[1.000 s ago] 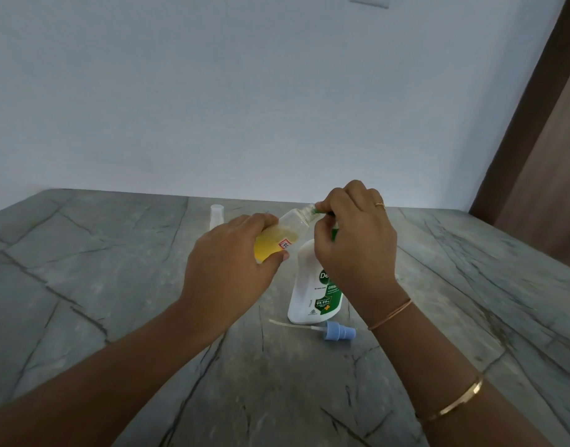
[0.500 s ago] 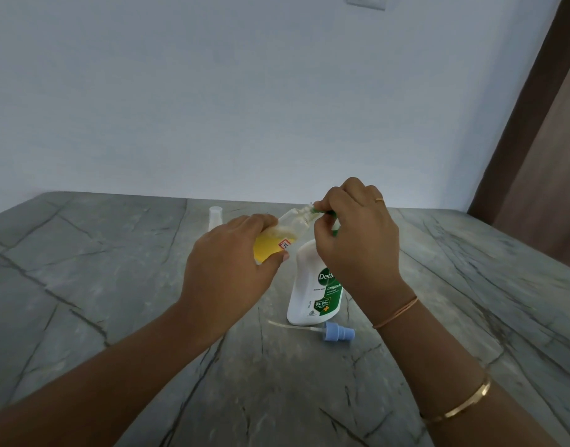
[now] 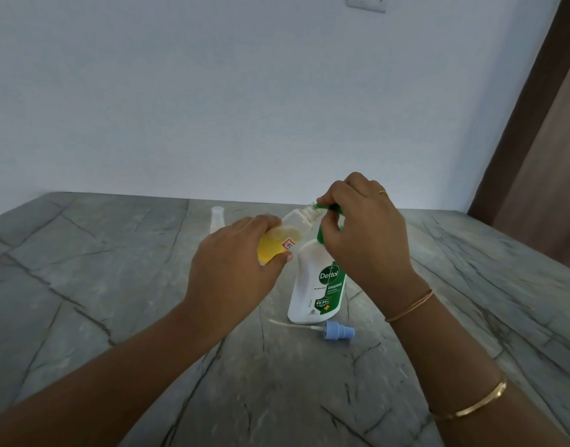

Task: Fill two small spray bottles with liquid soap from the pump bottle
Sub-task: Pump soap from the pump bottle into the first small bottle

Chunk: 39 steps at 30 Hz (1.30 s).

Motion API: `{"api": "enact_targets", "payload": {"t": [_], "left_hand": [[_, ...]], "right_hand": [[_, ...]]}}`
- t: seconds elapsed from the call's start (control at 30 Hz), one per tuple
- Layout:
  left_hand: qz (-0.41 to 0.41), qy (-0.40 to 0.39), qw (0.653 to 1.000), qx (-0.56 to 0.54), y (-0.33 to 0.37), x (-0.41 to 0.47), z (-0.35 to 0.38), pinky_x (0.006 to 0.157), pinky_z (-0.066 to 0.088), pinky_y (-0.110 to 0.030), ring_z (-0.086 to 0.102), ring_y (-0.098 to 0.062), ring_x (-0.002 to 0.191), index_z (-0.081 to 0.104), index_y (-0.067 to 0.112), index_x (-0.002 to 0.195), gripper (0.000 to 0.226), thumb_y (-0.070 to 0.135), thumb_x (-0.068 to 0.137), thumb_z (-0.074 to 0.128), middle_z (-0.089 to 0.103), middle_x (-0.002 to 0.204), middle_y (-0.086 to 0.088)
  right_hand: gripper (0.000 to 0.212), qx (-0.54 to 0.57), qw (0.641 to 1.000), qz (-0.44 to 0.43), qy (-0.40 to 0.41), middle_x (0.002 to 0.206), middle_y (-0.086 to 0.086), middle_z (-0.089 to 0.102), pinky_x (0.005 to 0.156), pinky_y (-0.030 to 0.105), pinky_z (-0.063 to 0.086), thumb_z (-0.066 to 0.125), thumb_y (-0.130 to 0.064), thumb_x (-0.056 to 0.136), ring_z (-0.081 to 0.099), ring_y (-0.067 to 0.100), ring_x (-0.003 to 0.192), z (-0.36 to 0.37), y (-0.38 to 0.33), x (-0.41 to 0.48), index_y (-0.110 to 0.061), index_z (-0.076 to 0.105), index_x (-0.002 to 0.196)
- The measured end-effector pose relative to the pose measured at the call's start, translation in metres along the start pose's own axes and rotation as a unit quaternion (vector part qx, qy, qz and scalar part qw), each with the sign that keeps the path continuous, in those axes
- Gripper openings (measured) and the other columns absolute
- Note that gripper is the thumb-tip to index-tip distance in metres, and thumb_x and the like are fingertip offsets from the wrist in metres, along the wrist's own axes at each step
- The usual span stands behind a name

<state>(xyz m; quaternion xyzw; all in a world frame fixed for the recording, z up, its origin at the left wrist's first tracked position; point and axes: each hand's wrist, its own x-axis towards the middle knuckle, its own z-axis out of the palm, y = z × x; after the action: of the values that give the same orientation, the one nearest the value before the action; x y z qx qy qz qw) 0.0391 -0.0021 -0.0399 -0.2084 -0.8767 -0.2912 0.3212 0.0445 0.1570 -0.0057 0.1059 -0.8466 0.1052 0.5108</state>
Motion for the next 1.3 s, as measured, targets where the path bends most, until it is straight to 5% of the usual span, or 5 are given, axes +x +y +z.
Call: {"api": "enact_targets", "payload": {"t": [0.3,0.57,1.0,1.3], "left_hand": [[0.001,-0.003,1.000,0.003,-0.002,0.000,-0.001,0.077,0.044,-0.030,0.061,-0.019,0.092,0.058,0.022,0.116,0.044,0.044,0.078,0.065,0.067,0.109,0.002],[-0.008,-0.010,1.000,0.002,0.001,0.000,-0.002,0.082,0.042,-0.029,0.059,-0.017,0.098,0.055,0.024,0.121,0.048,0.048,0.079,0.060,0.063,0.117,0.003],[0.003,-0.004,1.000,0.003,-0.003,-0.001,0.001,0.076,0.049,-0.033,0.063,-0.018,0.089,0.059,0.024,0.114,0.043,0.044,0.077,0.067,0.068,0.106,0.004],[0.006,-0.002,1.000,0.000,-0.001,0.000,0.000,0.077,0.047,-0.032,0.063,-0.018,0.090,0.058,0.023,0.116,0.045,0.046,0.078,0.064,0.067,0.108,0.003]], "right_hand": [[0.020,0.010,1.000,0.013,0.027,0.074,0.003,0.056,0.050,0.010,0.022,0.042,-0.016,0.074,0.051,0.021,0.070,0.011,-0.002,-0.010,-0.011,0.061,0.073],[0.012,0.006,1.000,0.000,-0.006,0.076,0.003,0.057,0.048,0.014,0.026,0.058,-0.004,0.070,0.050,0.019,0.071,-0.001,0.000,-0.001,-0.011,0.064,0.077],[0.023,0.034,0.999,0.011,0.033,0.075,0.002,0.057,0.046,0.021,0.033,0.040,-0.019,0.075,0.052,0.021,0.071,0.012,0.000,-0.011,-0.011,0.062,0.075],[0.012,0.015,1.000,-0.004,0.011,0.076,0.002,0.057,0.048,0.023,0.035,0.055,-0.007,0.071,0.051,0.020,0.071,0.001,0.003,-0.001,-0.011,0.064,0.077]]}}
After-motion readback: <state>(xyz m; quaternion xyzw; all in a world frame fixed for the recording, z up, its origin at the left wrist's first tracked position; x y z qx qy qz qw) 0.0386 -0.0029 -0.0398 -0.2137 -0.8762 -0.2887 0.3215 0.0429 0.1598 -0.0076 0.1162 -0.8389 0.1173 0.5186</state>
